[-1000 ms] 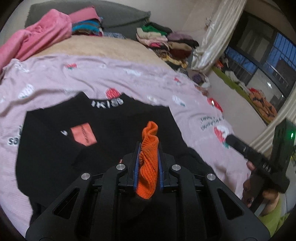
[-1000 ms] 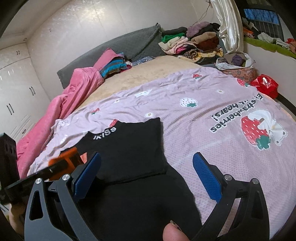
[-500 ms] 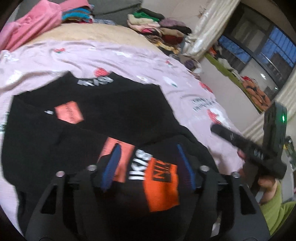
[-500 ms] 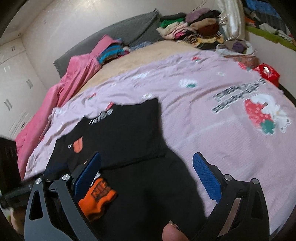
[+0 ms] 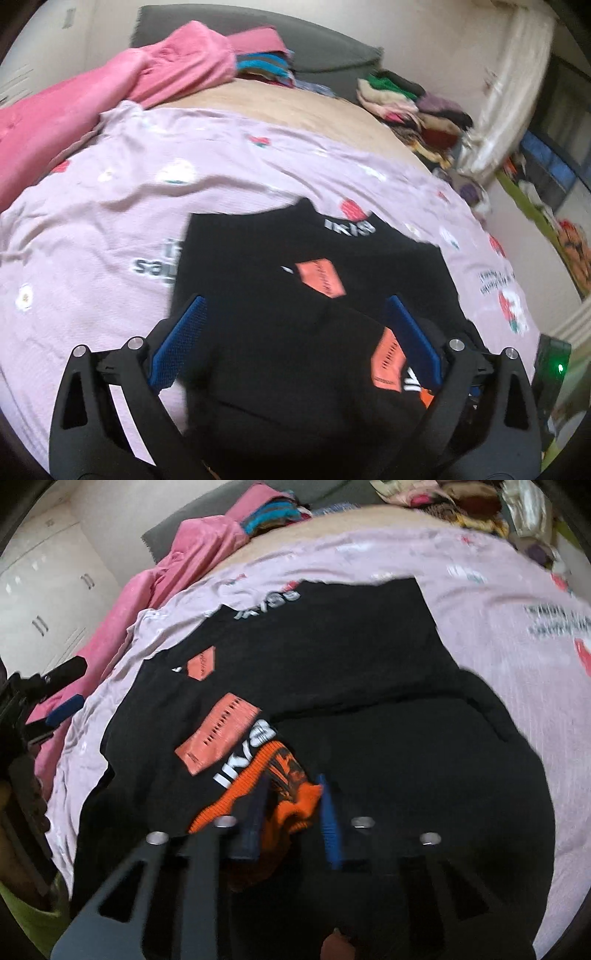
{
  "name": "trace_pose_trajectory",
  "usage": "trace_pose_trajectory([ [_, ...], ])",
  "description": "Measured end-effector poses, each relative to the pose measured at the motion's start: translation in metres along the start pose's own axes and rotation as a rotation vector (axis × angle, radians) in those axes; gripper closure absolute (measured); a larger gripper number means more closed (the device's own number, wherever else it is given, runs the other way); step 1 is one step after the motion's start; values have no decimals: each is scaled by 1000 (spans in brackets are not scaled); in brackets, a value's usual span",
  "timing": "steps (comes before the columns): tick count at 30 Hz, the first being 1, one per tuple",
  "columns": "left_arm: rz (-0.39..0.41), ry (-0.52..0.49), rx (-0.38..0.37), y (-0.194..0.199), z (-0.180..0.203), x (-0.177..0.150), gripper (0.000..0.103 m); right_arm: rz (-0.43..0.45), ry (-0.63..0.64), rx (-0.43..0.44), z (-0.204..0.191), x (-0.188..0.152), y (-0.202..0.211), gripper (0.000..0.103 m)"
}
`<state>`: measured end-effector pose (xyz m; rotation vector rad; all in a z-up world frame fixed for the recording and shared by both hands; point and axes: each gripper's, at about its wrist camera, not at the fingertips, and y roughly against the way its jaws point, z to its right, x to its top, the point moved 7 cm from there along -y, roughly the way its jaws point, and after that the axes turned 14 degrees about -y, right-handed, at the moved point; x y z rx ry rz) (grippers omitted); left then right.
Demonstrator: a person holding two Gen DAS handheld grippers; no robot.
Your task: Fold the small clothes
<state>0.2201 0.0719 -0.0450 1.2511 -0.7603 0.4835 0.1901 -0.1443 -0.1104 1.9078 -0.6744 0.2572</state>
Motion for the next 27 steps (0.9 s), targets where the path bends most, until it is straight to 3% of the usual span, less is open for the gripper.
trace_pose_trajectory([
  [5, 29, 68, 44, 9, -31, 3, 12, 78, 129, 62, -35, 30, 18, 91],
  [9, 33, 95, 60, 13, -44, 6, 12, 200, 319, 130, -86, 74, 57, 91],
  [13, 45, 103, 75, 15, -50, 13, 12, 308, 433, 165, -108, 114, 90, 92],
  [16, 48, 95, 81, 12, -49, 16, 12, 348, 444, 123, -97, 136, 89, 92],
  [19, 37, 74, 79, 5, -42, 17, 12, 332, 408, 70, -73, 145, 73, 92],
  [27, -6, 9, 47, -23, -16, 13, 12, 296, 332, -24, -21, 135, 42, 92],
])
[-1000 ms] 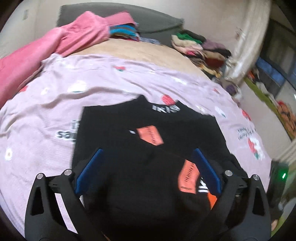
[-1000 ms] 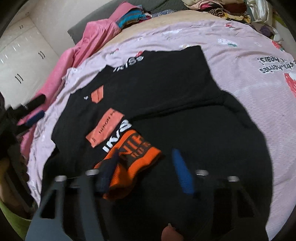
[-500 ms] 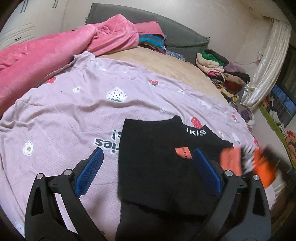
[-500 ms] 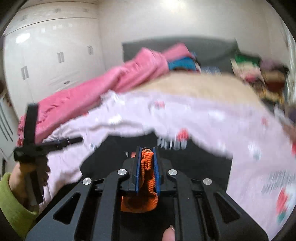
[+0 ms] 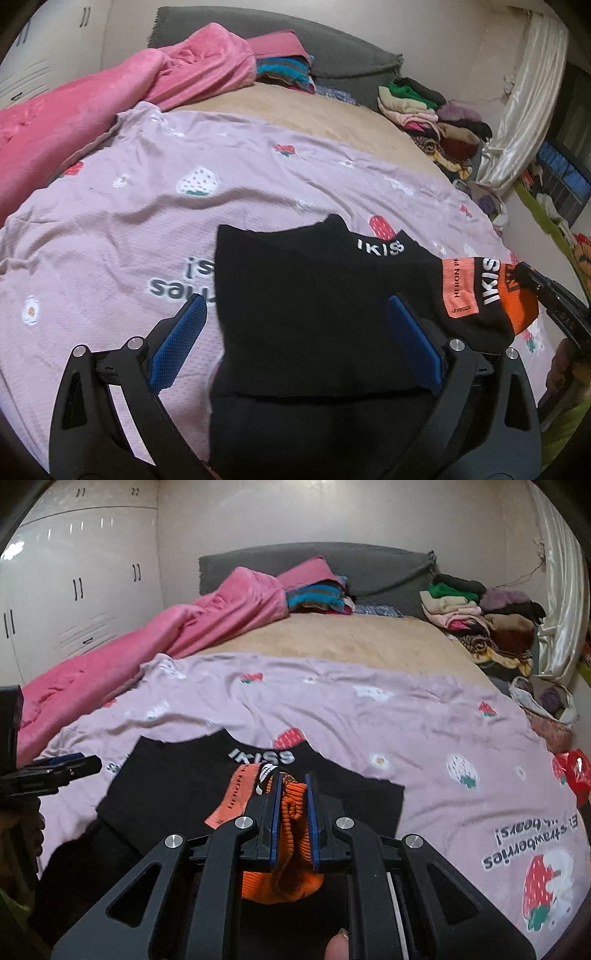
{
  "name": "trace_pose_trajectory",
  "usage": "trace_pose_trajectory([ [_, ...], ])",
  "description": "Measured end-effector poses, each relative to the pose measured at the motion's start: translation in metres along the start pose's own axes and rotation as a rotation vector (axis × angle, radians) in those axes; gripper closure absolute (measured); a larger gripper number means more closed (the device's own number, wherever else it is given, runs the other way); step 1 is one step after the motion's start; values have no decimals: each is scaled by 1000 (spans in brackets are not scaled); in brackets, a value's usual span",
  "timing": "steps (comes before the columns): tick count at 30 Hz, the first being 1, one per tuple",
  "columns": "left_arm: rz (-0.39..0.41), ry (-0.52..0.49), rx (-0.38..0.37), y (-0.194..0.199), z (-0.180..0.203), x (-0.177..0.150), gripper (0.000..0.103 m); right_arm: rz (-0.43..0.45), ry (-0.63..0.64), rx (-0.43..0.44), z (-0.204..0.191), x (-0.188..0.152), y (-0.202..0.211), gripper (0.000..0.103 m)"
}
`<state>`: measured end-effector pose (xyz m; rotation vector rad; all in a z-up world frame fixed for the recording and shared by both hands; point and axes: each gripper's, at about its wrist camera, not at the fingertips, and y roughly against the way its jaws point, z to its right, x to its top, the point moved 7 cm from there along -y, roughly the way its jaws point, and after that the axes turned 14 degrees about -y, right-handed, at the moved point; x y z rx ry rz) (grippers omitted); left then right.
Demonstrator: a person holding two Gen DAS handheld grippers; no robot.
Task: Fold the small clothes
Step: 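Lay the orange cuff on the folded sleeve and open the right gripper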
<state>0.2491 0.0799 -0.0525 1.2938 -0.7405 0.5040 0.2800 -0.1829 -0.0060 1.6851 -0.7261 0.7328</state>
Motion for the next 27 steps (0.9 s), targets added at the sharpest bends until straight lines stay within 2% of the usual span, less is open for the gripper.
trace_pose_trajectory([
  [14, -39, -68, -12, -25, 22, -6, 12, -42, 23, -134, 13, -26, -18, 91],
  [27, -43, -105, 1, -30, 23, -12, 12, -59, 17, -177, 16, -28, -27, 88],
])
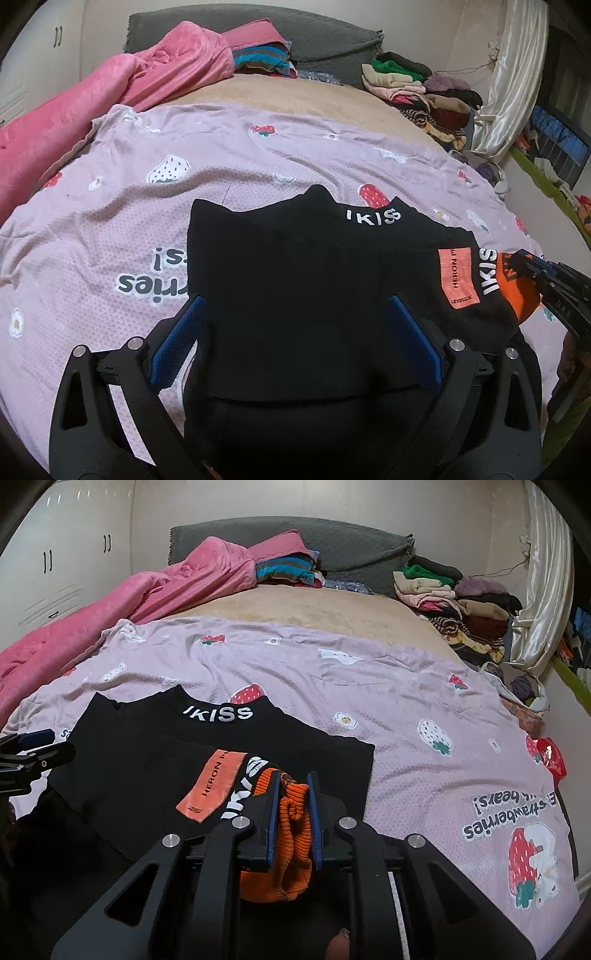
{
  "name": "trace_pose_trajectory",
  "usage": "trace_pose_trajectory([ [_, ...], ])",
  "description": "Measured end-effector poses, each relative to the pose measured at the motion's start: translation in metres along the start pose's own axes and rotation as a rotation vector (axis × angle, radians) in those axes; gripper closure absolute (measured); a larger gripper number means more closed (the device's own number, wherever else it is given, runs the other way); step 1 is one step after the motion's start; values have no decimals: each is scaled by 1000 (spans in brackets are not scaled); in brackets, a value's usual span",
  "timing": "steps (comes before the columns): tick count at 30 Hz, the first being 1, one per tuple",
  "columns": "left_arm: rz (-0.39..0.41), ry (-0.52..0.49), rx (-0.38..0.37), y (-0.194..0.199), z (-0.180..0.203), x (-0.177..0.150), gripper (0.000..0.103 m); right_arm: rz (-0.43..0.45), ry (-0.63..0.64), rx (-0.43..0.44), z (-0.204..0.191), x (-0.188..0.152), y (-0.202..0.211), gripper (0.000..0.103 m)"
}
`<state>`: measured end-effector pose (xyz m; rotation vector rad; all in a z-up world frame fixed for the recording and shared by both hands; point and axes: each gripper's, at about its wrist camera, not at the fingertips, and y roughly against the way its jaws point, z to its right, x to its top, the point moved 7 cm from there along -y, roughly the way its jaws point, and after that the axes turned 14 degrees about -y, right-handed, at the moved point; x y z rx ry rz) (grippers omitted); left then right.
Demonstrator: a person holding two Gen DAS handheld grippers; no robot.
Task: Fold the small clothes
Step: 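Lay the orange cuff on the folded sleeve and open the right gripper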
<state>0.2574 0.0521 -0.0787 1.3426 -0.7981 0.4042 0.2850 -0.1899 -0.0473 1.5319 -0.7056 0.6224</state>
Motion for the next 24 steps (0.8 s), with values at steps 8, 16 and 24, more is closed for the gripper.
trace_pose_trajectory([
  [8, -7, -13, -15, -1, 2, -1, 12, 5, -42, 21, 5, -3, 9, 76],
  [16, -59, -56, -70, -14, 15, -11, 51, -82, -17, 83, -20, -33, 2, 76],
  [24, -154, -62, -73, -33, 10, -35, 77, -140, 36, 169, -65, -46, -10, 72],
])
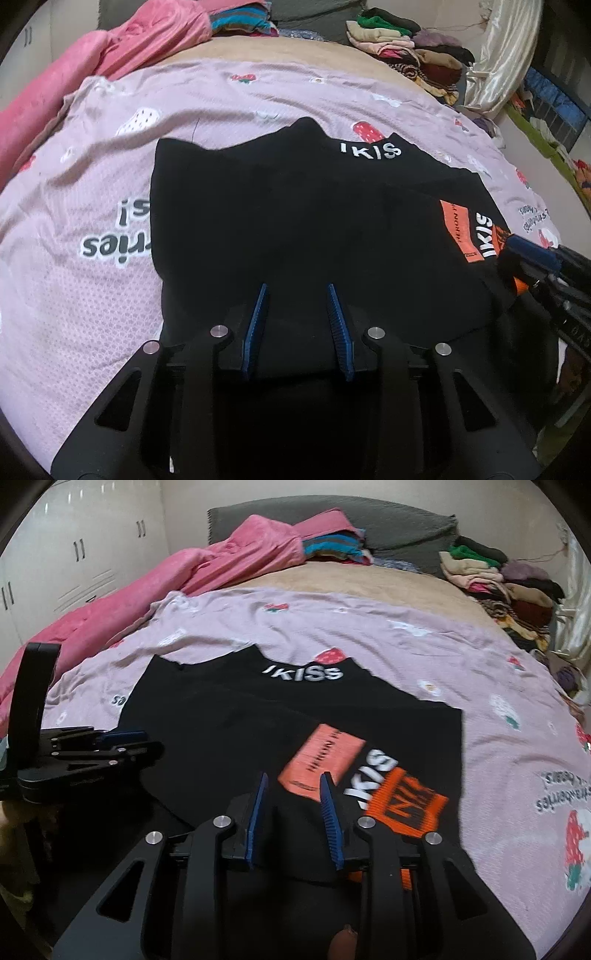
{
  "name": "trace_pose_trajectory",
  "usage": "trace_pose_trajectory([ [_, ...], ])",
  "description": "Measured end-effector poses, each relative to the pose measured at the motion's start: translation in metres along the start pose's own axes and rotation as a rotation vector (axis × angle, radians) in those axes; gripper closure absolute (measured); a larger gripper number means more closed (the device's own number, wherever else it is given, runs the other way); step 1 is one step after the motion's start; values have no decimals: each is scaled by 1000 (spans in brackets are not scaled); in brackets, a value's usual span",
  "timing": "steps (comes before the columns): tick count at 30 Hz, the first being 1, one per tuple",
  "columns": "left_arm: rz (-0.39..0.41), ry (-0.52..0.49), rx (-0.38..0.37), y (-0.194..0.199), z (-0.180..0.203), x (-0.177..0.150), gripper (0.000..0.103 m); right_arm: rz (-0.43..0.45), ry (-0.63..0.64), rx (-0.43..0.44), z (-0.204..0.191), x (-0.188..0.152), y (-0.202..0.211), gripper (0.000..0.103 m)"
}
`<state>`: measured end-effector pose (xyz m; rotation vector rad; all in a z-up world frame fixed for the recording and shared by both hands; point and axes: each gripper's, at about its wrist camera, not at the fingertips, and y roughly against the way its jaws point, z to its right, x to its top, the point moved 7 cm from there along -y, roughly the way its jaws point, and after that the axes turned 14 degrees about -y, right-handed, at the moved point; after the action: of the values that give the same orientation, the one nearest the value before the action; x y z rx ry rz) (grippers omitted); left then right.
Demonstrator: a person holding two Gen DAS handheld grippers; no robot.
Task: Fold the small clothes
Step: 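Lay the orange cuff on the folded sleeve and open the right gripper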
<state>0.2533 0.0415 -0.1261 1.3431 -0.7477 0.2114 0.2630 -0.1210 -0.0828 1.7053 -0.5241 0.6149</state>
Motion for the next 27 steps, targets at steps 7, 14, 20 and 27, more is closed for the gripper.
trace_pose_trajectory([
  [7, 6, -1, -5, 2, -1, -4, 77, -109, -9, -81, 22, -16, -33, 69],
  [14, 4, -8, -2, 2, 0, -3, 77, -84, -34, -83, 31, -24, -30, 68],
  [20, 9, -15, 3, 5, 3, -3, 76, -42, -57, -45, 21, -21, -15, 50],
  [27, 18, -24, -4, 10, 8, -2, 67, 3, -100, -31, 21, -18, 4, 41],
])
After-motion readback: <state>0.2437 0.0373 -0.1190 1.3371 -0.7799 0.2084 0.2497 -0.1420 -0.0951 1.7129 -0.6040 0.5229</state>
